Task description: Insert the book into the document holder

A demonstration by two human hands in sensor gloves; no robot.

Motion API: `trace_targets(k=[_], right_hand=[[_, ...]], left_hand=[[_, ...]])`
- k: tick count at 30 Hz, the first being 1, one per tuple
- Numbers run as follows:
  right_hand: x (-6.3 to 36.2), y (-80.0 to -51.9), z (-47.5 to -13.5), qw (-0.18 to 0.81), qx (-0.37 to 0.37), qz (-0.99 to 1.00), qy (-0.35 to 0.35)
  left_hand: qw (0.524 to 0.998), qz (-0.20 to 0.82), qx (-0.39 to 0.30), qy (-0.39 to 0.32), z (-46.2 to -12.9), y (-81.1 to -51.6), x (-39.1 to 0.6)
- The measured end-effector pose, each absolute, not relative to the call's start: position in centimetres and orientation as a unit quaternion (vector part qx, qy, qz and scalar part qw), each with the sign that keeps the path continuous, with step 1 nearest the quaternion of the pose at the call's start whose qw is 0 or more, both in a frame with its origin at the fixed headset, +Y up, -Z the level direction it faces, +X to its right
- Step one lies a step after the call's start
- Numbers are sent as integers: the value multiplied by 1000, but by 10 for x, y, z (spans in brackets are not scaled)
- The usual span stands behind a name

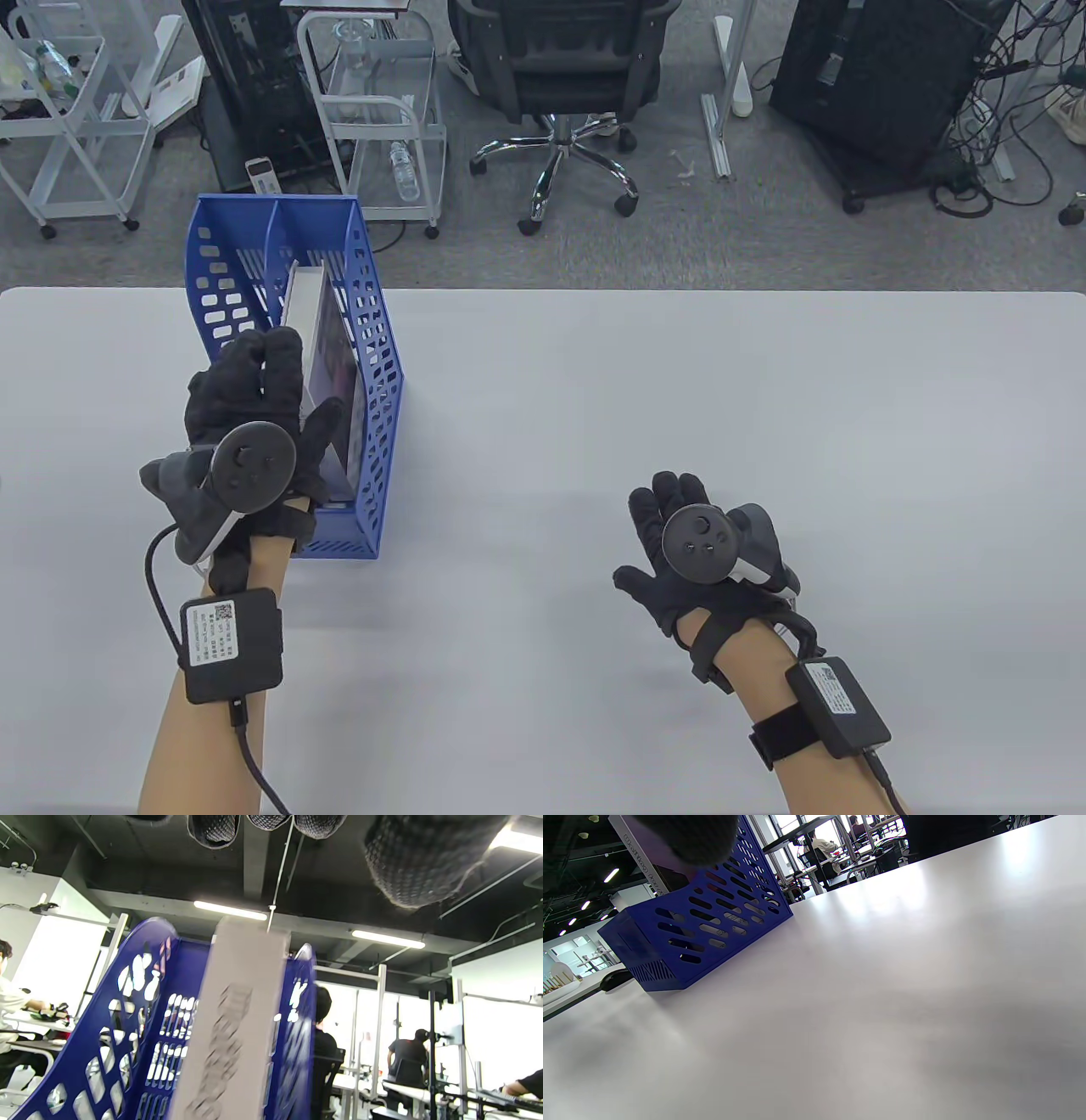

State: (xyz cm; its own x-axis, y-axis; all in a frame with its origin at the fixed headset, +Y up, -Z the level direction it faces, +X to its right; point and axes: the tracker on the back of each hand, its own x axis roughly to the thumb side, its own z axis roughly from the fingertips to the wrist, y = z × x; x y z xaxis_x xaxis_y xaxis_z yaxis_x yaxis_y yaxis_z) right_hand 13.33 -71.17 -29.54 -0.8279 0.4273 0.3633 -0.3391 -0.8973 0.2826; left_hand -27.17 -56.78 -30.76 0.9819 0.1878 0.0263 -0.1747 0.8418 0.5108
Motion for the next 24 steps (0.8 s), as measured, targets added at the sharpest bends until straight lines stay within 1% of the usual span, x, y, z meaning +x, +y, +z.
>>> trace_targets(k=[1,3,4,5,8,11,15,17,21,24], right_hand=[[134,-711,-296,205,214,949,104],[135,-709,-296,210,211,949,100],[136,-709,-296,212,209,949,100],[137,-708,-296,216,207,949,102],[139,-709,-296,222,204,948,105],[138,-709,-295,222,202,948,109],[133,-710,-293,216,203,948,117],[130,-710,-291,214,204,947,125],[124,-709,-288,202,210,948,128],[120,-711,-286,193,213,948,134]], left_hand=[[960,94,262,20,-304,-561,-267],[967,104,228,31,-296,-548,-254],[972,124,197,21,-293,-543,-245],[972,148,181,8,-289,-540,-236],[971,180,158,-25,-282,-544,-215],[976,180,116,-41,-277,-564,-191],[980,187,32,-55,-273,-603,-161],[978,195,-31,-64,-270,-625,-149],[961,248,-99,-70,-265,-656,-135],[948,270,-146,-80,-266,-678,-129]])
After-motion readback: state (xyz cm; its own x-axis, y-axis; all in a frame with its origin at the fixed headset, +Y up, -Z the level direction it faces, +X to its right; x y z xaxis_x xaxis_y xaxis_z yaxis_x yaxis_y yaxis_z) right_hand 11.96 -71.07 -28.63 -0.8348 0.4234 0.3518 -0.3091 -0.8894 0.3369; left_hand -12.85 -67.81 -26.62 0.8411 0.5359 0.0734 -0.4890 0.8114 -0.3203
